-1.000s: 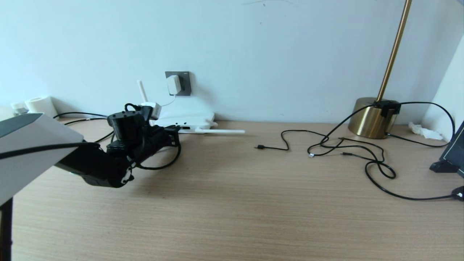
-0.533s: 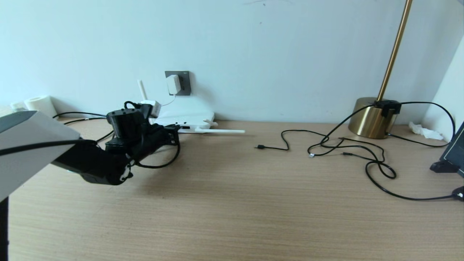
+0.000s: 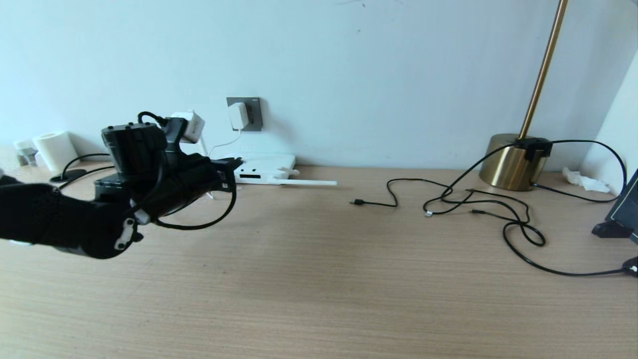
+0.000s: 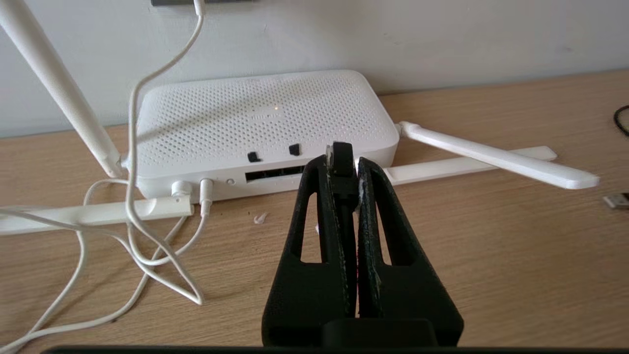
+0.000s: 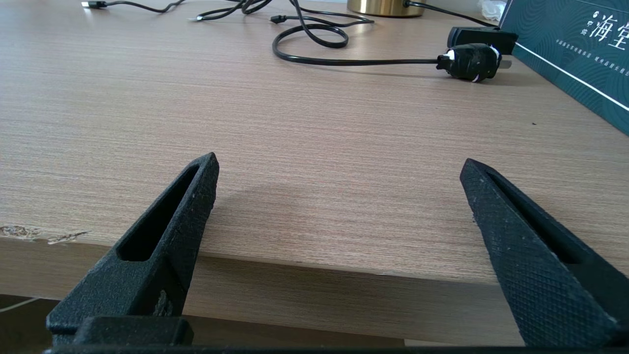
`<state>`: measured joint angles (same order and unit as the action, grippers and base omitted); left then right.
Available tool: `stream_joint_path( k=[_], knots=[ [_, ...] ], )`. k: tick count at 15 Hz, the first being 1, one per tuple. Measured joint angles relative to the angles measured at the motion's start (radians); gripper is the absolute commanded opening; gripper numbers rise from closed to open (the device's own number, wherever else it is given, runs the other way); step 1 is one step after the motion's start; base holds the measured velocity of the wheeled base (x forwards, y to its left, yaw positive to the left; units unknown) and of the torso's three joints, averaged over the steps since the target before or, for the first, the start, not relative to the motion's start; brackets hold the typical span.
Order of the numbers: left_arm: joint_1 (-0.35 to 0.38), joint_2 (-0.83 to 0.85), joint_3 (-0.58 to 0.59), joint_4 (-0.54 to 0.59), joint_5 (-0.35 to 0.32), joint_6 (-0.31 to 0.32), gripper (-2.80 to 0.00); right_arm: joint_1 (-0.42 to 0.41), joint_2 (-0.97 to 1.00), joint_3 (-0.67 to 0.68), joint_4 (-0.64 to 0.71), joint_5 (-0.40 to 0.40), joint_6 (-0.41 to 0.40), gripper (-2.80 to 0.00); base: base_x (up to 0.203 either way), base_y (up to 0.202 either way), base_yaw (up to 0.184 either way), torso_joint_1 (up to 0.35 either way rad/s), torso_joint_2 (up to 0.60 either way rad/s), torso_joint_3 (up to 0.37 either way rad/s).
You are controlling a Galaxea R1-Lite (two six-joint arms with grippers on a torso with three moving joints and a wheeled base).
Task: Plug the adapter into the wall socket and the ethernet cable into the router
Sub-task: Align cable and router interface
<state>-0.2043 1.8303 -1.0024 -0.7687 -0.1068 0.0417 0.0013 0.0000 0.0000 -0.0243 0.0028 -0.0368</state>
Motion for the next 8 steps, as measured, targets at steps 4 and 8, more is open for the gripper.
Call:
stream_joint_path(
  k=[4, 8],
  knots=[
    [0.074, -0.114, 0.097, 0.053, -0.197, 0.014, -2.8, 0.0, 0.0, 0.0, 0.0, -0.001, 0.003, 0.0, 0.0, 0.0, 0.0, 0.0, 0.0, 0.0],
    [0.27, -0.188, 0.158, 0.163, -0.619, 0.067, -2.8, 0.0, 0.0, 0.0, 0.001, -0.003, 0.011, 0.0, 0.0, 0.0, 0.0, 0.0, 0.0, 0.0]
  ],
)
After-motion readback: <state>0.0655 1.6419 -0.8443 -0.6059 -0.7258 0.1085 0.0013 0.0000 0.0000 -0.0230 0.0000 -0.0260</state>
